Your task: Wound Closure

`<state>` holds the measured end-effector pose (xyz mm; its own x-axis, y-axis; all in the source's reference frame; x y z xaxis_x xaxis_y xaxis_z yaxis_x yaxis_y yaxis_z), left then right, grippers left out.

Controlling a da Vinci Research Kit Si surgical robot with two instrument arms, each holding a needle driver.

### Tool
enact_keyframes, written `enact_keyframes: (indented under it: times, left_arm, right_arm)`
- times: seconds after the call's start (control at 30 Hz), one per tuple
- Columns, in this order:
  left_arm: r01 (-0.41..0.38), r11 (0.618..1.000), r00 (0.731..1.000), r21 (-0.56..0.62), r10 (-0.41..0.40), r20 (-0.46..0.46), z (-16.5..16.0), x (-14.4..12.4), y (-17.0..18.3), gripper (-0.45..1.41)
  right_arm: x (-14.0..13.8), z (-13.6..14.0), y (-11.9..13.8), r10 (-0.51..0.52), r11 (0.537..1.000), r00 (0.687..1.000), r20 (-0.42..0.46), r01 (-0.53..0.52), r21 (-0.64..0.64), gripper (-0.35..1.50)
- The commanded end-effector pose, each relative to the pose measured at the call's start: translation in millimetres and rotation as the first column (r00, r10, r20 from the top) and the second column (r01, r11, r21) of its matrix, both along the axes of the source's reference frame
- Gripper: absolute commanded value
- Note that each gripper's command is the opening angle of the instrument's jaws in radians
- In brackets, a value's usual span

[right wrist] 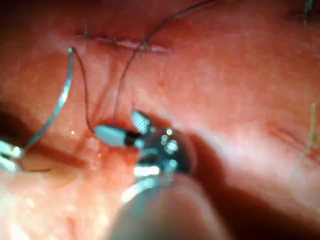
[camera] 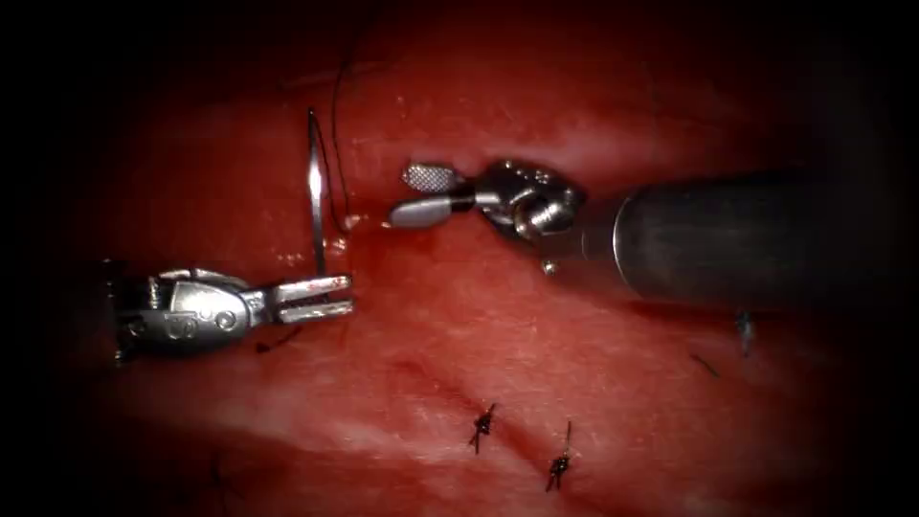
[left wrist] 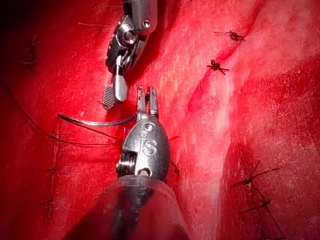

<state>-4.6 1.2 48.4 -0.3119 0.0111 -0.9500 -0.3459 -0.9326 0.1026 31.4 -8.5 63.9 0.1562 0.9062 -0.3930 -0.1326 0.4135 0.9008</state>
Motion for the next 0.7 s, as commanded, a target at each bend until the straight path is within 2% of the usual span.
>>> enact_keyframes:
  times: [0.03, 0.2, 0.43, 0.7]
  left_arm:
    - [-0.001, 1.0, 1.0, -0.003, 0.001, 0.001, 0.9, -0.7, -0.3, -0.45]
    - [-0.015, 0.999, 1.0, -0.039, 0.015, -0.003, 1.5, -1.9, -0.9, -0.45]
    - [-0.052, 0.995, 0.998, -0.088, 0.053, 0.013, 1.6, -3.0, -1.0, -0.45]
    - [-0.076, 0.988, 0.997, -0.131, 0.078, 0.013, 2.8, -2.8, -0.5, -0.45]
  right_arm:
    - [1.1, 0.3, -0.7, 0.002, 1.0, 1.0, -0.005, -0.002, 0.023, 1.04]
    - [2.1, 0.3, -1.1, 0.019, 0.995, 1.0, -0.012, -0.018, 0.102, 1.11]
    - [2.8, 0.1, -1.9, -0.005, 0.986, 0.999, -0.043, 0.013, 0.166, 1.13]
    - [2.9, -0.8, -2.7, -0.031, 0.976, 0.995, -0.09, 0.049, 0.212, 1.13]
